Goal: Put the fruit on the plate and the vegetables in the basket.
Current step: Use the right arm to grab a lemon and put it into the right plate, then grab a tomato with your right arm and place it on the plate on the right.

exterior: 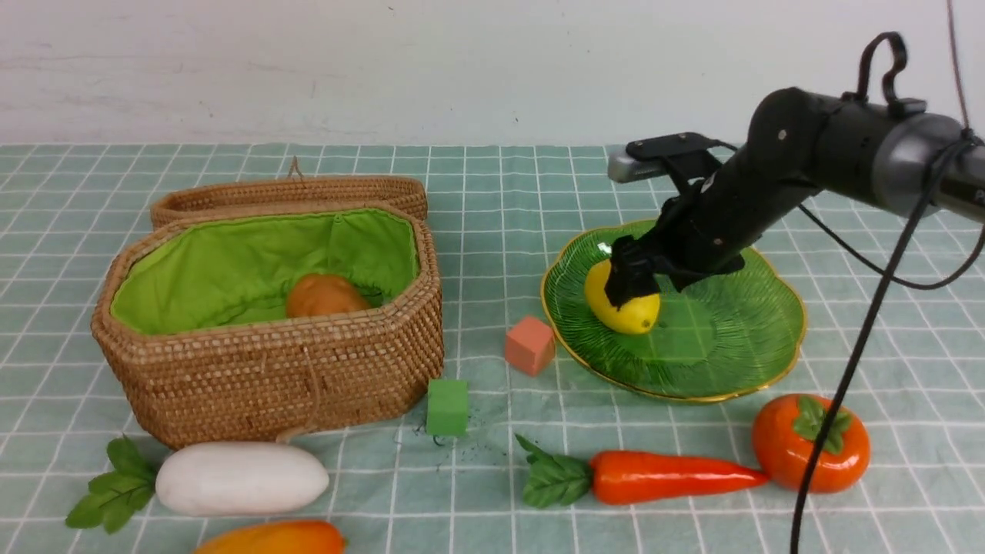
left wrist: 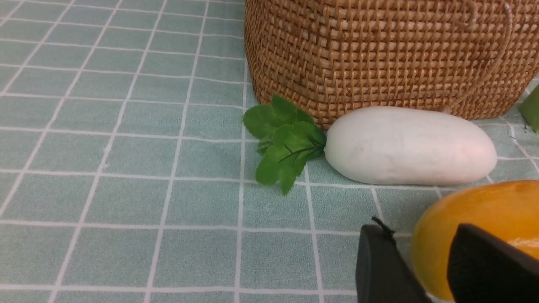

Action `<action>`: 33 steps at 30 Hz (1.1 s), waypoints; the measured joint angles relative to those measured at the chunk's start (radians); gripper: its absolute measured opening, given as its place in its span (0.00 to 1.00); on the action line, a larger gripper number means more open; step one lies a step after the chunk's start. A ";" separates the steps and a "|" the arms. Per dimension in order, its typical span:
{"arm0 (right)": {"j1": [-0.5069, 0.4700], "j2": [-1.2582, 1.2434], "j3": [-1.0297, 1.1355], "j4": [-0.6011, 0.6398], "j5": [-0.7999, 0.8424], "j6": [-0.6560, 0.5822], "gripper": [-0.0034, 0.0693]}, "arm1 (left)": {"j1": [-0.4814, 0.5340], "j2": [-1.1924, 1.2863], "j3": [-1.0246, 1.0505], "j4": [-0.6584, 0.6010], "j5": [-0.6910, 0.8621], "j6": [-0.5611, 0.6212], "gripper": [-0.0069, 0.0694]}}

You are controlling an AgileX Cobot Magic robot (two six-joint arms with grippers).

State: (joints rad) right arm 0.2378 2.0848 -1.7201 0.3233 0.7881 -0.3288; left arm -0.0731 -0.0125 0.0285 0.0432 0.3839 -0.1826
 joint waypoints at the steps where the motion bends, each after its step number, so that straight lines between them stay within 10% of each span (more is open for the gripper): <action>1: -0.008 -0.018 0.000 -0.002 0.016 0.010 0.93 | 0.000 0.000 0.000 0.000 0.000 0.000 0.40; 10: -0.145 -0.248 0.095 -0.002 0.178 0.087 0.83 | 0.000 0.000 0.000 0.000 0.000 0.000 0.40; 33: -0.356 -0.447 0.763 0.270 -0.070 -0.068 0.82 | 0.000 0.000 0.000 0.000 0.000 0.000 0.40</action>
State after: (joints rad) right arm -0.1184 1.6375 -0.9574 0.5928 0.7177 -0.3967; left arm -0.0731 -0.0125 0.0285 0.0432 0.3839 -0.1826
